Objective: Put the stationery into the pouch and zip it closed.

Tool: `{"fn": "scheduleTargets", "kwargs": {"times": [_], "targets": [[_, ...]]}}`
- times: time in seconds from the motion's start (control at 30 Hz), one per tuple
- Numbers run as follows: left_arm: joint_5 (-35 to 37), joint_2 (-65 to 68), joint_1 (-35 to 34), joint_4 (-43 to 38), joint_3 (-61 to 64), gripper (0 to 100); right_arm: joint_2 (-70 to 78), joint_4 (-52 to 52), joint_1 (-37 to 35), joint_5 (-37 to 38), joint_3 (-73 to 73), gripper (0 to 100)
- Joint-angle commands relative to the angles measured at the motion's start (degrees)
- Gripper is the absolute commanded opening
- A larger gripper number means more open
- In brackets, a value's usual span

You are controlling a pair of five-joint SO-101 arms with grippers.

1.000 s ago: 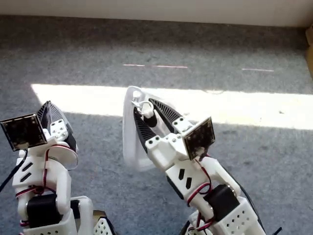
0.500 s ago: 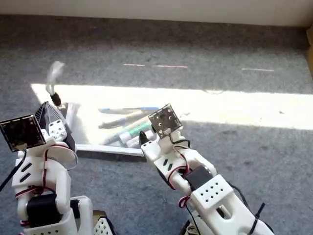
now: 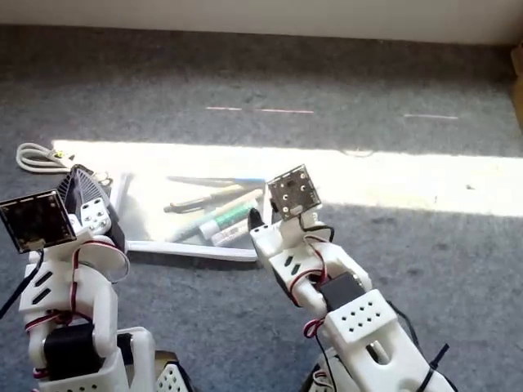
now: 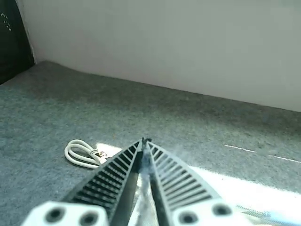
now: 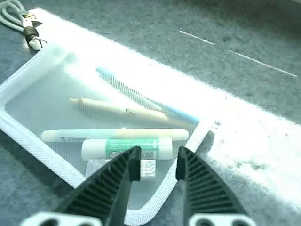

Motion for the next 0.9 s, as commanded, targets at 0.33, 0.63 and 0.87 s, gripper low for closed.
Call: {"fn": "scheduleTargets", "kwargs": {"times": [0.33, 0.63, 0.87], "targets": [[0.3, -0.3, 6.7, 1.8, -0.2, 1, -0.7, 0.0, 2.6, -0.4, -0.8, 0.9], [-3.1, -15.6, 11.7, 6.5, 7.5, 1, -22.5, 14.9, 8.4, -0.4, 0.6, 0.5], [-3.8, -13.6, 11.7, 6.8, 9.2, 1, -39.3, 17.8, 8.4, -0.1, 10.4, 0.5]]}}
